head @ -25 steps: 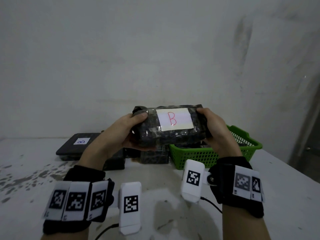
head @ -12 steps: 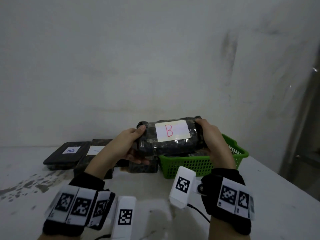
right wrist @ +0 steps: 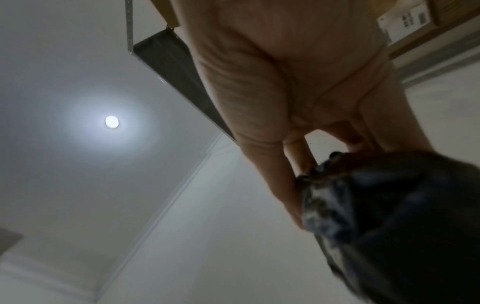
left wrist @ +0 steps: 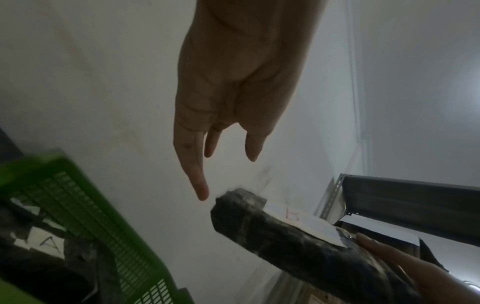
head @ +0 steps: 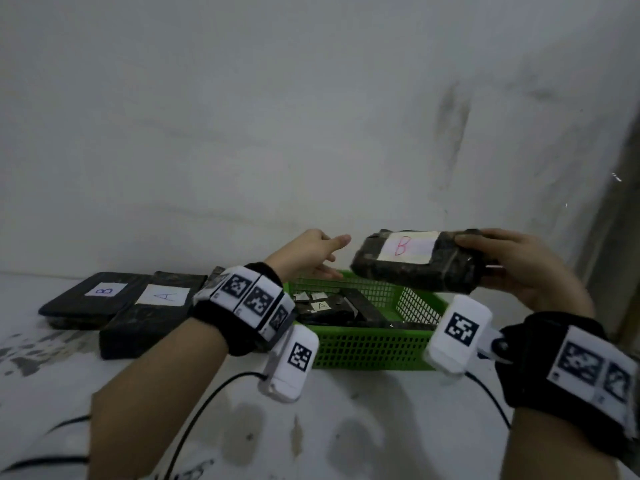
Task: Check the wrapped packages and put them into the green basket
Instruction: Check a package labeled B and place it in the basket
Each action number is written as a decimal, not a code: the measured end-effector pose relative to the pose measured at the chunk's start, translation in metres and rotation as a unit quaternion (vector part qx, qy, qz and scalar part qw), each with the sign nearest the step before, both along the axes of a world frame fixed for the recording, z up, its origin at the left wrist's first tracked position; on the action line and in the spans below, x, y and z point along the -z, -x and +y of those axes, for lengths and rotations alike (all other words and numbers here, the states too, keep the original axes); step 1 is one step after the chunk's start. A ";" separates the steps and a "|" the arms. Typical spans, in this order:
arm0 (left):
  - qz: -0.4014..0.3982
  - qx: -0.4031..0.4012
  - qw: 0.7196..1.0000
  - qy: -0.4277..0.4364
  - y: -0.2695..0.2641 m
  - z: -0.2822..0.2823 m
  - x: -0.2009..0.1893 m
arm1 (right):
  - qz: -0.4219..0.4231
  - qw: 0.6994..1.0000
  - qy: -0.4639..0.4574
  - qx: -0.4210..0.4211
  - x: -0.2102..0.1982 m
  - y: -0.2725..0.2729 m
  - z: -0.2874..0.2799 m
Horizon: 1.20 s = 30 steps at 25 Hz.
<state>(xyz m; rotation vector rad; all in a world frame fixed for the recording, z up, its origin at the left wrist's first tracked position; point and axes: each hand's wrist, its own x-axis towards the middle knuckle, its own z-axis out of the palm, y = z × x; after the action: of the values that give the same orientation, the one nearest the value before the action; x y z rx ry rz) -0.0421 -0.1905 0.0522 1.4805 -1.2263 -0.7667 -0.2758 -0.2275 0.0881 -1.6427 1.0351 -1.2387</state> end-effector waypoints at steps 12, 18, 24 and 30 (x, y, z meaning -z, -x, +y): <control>0.111 0.054 0.983 -0.133 -0.016 -0.081 0.014 | 0.263 0.945 -0.081 0.178 0.066 -0.046 -0.166; 0.094 0.060 0.979 -0.170 -0.034 -0.099 0.033 | 0.404 0.902 -0.140 0.061 0.092 -0.065 -0.195; 0.088 0.079 0.971 -0.206 -0.031 -0.110 0.049 | 0.565 0.818 -0.106 0.004 0.102 -0.065 -0.217; 0.096 0.052 0.977 -0.185 -0.049 -0.083 0.038 | 0.618 0.783 -0.070 0.015 0.072 -0.103 -0.177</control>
<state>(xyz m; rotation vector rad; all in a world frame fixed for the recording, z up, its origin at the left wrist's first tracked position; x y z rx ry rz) 0.0070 -0.2731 0.0147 1.6026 -1.0572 -1.2320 -0.1724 -0.4041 0.0161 -2.2990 1.8196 0.1202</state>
